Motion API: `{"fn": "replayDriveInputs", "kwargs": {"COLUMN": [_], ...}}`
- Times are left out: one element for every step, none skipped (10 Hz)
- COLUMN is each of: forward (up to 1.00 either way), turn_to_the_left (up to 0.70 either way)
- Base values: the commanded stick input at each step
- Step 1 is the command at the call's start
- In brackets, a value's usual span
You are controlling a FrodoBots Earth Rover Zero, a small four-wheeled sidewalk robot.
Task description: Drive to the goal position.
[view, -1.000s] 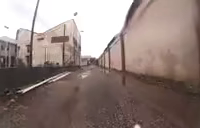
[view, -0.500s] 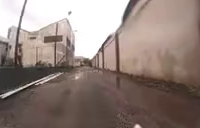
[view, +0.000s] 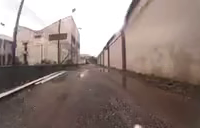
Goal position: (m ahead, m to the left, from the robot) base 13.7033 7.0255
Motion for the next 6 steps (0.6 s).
{"fn": "replayDriveInputs", "kwargs": {"forward": [0.50, 0.50, 0.50, 0.50, 0.50, 0.50], "turn_to_the_left": [0.11, 0.11, 0.11, 0.11, 0.11, 0.11]}}
